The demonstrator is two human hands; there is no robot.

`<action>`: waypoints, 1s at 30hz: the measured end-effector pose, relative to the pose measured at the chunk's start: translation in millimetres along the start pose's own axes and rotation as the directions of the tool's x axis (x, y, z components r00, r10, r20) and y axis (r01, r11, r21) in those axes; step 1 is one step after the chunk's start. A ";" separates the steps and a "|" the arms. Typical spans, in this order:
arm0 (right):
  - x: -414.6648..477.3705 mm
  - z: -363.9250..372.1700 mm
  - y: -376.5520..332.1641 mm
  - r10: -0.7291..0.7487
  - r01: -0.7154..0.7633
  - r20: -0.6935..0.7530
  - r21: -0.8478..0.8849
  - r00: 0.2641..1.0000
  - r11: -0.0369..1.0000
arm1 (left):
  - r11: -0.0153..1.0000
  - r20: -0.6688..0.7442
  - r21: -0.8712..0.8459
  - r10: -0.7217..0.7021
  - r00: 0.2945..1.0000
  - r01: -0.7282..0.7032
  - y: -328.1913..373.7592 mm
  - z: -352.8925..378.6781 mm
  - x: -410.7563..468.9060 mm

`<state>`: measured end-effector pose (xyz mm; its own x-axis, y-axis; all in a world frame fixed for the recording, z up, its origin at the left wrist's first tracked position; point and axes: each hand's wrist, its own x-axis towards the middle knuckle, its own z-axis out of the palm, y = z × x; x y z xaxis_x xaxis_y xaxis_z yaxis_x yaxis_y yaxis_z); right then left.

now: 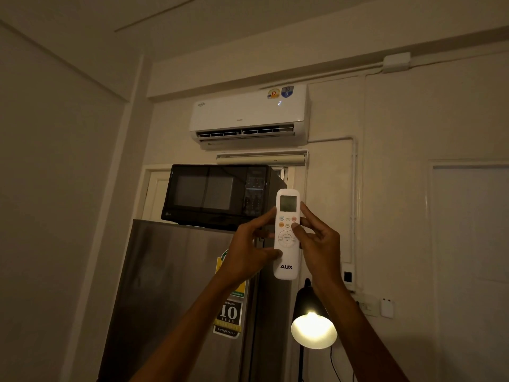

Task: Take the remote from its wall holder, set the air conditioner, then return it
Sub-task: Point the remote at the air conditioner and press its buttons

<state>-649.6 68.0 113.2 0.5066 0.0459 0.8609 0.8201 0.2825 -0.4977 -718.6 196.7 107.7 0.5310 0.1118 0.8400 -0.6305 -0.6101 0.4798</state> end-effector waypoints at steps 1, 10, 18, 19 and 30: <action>0.0 0.1 -0.2 -0.001 0.001 -0.001 0.000 1.000 1.000 | 1.000 0.000 -0.001 0.000 1.000 0.000 0.3 -0.1 -0.2; 0.3 -4.0 -1.2 0.001 0.003 0.096 -0.034 0.995 0.999 | 1.000 -0.001 -0.011 -0.004 1.000 0.004 -0.5 -2.6 -0.2; -0.3 -13.4 -0.2 0.039 -0.006 0.336 -0.101 0.941 0.995 | 1.000 0.004 -0.006 -0.013 1.000 0.013 -5.8 -10.8 -2.3; 0.1 -13.9 0.2 0.048 -0.012 0.357 -0.103 0.933 0.995 | 1.000 0.005 -0.004 -0.013 1.000 0.013 -6.2 -11.2 -2.2; -0.3 -13.4 4.5 0.062 -0.056 0.419 -0.026 0.906 0.998 | 1.000 0.038 0.021 -0.018 0.999 0.018 -4.7 -15.2 -0.1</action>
<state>-642.5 56.5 109.2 0.3983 0.4607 0.7932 0.7969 0.2545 -0.5480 -724.3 211.5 109.3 0.5636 0.0931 0.8208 -0.6092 -0.6242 0.4891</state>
